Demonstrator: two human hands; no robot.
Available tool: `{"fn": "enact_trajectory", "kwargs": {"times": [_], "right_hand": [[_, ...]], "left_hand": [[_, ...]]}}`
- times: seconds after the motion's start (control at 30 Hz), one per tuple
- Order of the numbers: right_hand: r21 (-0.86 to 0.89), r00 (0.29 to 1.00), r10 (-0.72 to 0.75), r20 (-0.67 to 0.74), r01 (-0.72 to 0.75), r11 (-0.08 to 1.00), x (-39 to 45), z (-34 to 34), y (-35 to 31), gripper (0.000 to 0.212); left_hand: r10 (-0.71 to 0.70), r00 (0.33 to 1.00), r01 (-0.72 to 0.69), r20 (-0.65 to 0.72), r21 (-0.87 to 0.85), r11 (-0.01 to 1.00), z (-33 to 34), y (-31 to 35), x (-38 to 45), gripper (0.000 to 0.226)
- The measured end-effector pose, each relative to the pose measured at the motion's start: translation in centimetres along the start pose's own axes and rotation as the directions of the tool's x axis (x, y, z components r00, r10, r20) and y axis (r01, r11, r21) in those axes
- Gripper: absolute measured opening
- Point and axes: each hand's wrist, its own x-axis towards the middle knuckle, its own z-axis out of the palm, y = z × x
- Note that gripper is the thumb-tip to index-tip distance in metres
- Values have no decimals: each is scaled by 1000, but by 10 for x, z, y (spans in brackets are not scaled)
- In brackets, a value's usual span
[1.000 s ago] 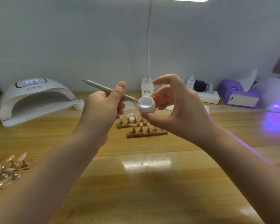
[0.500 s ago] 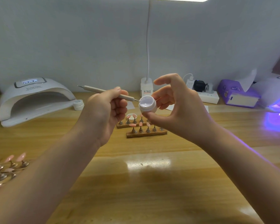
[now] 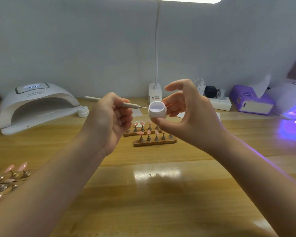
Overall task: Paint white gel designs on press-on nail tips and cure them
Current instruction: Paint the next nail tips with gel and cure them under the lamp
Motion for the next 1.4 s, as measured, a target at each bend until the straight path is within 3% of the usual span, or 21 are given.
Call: {"fn": "enact_trajectory", "kwargs": {"times": [0.37, 0.57, 0.73, 0.97, 1.23, 1.4], "right_hand": [[-80, 997, 61, -40, -64, 995, 1, 2, 32, 67], [-173, 966, 240, -95, -253, 952, -3, 3, 77, 68], [-212, 923, 382, -47, -383, 899, -14, 9, 105, 71], [-320, 913, 406, 26, -378, 869, -19, 11, 117, 69], [-336, 878, 464, 114, -406, 850, -23, 7, 120, 71], [-315, 914, 405, 23, -378, 870, -21, 7, 110, 62]], "left_hand": [[24, 1000, -24, 4, -59, 998, -1, 1, 0, 23], [62, 998, -60, 21, -99, 993, -3, 3, 1, 25], [109, 994, -109, -11, -110, 988, -2, 2, 0, 27], [103, 994, -107, -39, -133, 985, 0, 1, 0, 28], [81, 997, -78, 19, -128, 989, -3, 1, 0, 24], [66, 997, -58, 48, -152, 987, -1, 2, -1, 24]]}}
